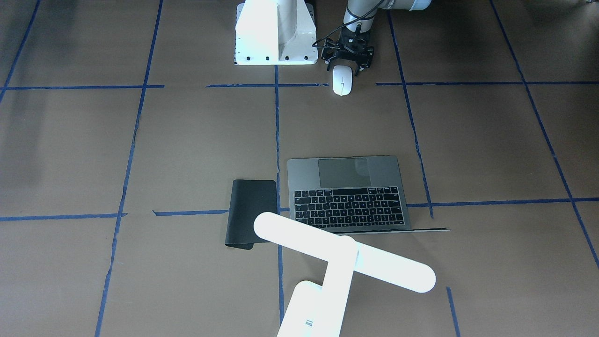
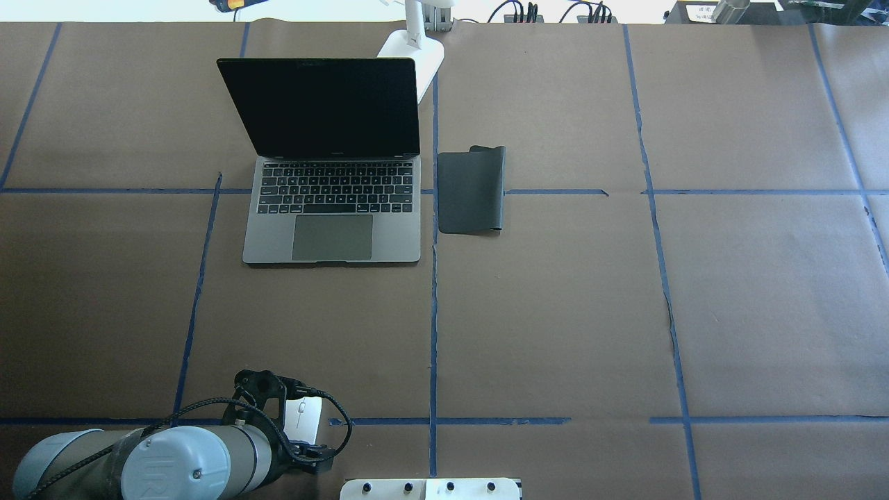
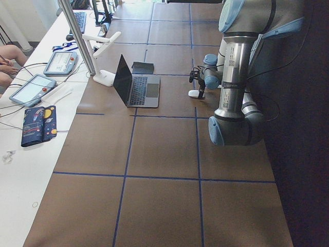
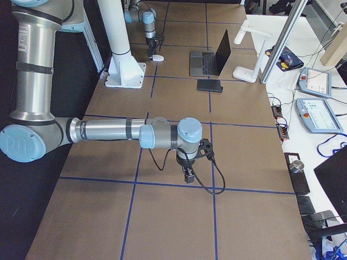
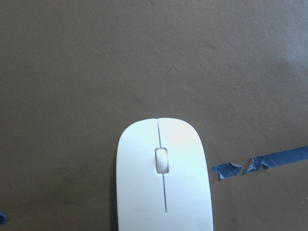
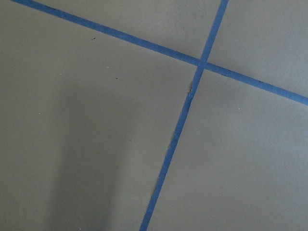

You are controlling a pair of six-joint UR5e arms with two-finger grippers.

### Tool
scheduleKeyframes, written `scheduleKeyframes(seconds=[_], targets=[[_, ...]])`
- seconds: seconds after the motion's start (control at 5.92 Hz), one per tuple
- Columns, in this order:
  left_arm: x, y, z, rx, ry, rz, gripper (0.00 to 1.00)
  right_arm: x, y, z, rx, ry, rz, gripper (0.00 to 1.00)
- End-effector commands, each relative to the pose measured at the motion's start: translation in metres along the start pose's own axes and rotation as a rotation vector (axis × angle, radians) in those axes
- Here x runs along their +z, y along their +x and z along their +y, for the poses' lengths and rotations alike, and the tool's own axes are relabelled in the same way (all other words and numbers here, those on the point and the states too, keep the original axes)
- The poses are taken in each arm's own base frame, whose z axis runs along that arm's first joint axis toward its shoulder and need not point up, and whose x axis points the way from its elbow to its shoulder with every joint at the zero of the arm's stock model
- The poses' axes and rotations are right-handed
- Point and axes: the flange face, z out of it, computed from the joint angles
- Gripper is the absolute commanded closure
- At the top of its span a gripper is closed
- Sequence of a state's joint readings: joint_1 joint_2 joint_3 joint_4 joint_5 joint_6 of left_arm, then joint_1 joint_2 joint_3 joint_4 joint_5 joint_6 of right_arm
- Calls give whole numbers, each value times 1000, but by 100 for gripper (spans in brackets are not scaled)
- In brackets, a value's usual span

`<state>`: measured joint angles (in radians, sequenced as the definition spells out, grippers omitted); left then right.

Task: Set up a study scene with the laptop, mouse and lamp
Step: 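Grasp the white mouse with the left gripper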

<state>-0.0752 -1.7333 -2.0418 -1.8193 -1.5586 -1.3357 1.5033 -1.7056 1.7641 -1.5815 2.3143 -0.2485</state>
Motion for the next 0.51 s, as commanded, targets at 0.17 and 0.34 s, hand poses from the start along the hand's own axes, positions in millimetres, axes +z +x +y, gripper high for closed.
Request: scheduleKeyframes(seconds=[0.17, 0.34], targets=[[8, -2, 1, 2, -5, -14, 20, -1, -1, -2, -2, 3, -1, 0], [8, -2, 1, 1, -5, -14, 45, 0, 0, -1, -1, 1, -2, 0]])
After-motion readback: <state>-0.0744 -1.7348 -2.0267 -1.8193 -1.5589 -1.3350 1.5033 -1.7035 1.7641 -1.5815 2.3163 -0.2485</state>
